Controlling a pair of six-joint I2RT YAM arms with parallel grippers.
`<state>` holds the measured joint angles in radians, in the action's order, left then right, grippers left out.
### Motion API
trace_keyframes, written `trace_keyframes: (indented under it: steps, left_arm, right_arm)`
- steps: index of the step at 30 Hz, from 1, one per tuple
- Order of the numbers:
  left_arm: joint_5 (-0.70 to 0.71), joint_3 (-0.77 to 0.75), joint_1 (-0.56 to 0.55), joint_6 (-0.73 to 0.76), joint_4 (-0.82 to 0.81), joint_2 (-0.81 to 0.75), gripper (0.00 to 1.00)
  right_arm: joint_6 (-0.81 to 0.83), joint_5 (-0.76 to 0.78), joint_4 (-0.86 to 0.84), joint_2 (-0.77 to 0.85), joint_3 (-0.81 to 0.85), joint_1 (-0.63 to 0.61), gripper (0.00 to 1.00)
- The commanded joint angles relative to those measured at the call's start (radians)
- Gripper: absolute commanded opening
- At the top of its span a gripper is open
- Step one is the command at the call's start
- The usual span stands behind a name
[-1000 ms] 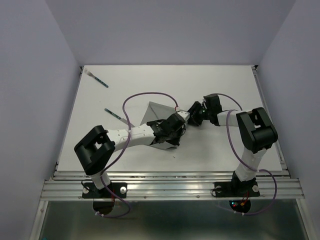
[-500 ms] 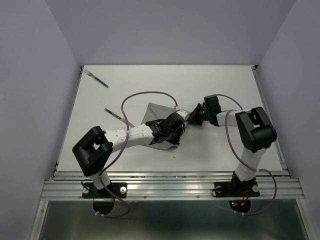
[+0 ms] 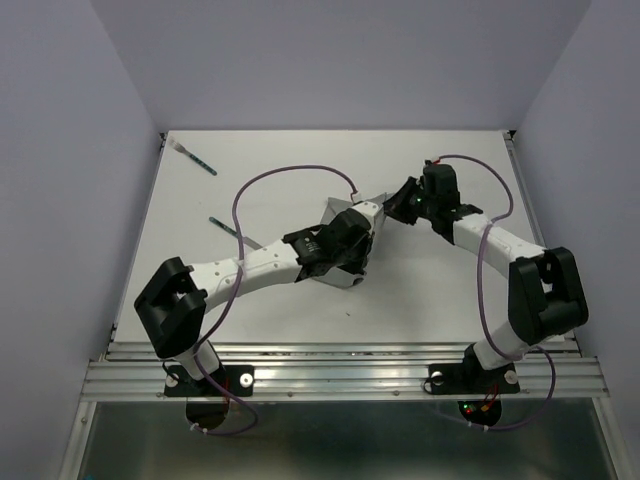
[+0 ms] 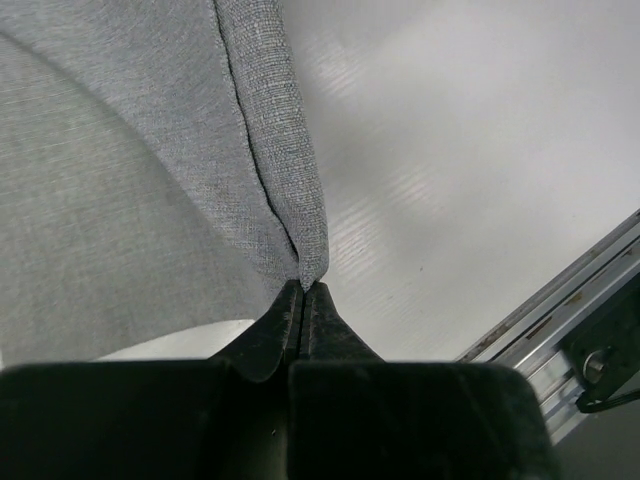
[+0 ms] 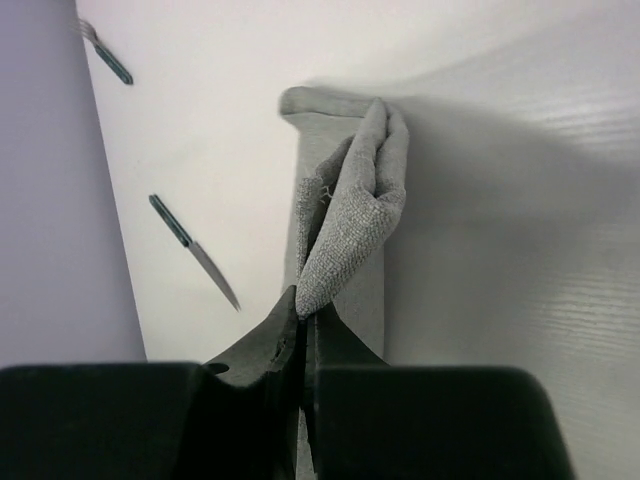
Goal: Fold the napkin into a case and place the utensils inside
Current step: Turn over the upper triangle folded napkin at the center of the board.
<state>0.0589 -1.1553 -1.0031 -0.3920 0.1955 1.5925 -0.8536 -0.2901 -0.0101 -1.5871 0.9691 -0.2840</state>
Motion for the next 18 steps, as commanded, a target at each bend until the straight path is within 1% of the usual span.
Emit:
trace_keyframes:
  steps: [1,8,11,13,14,16,18]
  left_arm:
    - [0.015,-0.101,0.017,0.041,0.036,-0.062,0.0]
    - [0.007,-0.25,0.027,0.085,0.062,-0.071,0.0]
    - [-0.019,-0.302,0.027,0.096,0.067,-0.068,0.0]
    - [-0.045,-0.323,0.027,0.102,0.068,-0.068,0.0]
    - [-0.053,-0.339,0.027,0.101,0.065,-0.065,0.0]
    - [-0.054,-0.357,0.021,0.104,0.071,-0.057,0.0]
    - [-0.054,-0.388,-0.002,0.11,0.082,-0.042,0.0]
  right_arm:
    - [0.053,0.1,0.074,0.097,0.097,-0.006,0.01]
    - [0.099,0.215,0.205,0.21,0.207,-0.006,0.01]
    - [0.117,0.265,0.254,0.248,0.25,0.003,0.01]
    - [0.131,0.285,0.275,0.268,0.261,0.003,0.01]
    - [0.14,0.33,0.294,0.289,0.266,0.003,0.01]
    - [0.146,0.361,0.311,0.314,0.264,0.003,0.01]
    - [0.157,0.403,0.338,0.352,0.263,0.003,0.01]
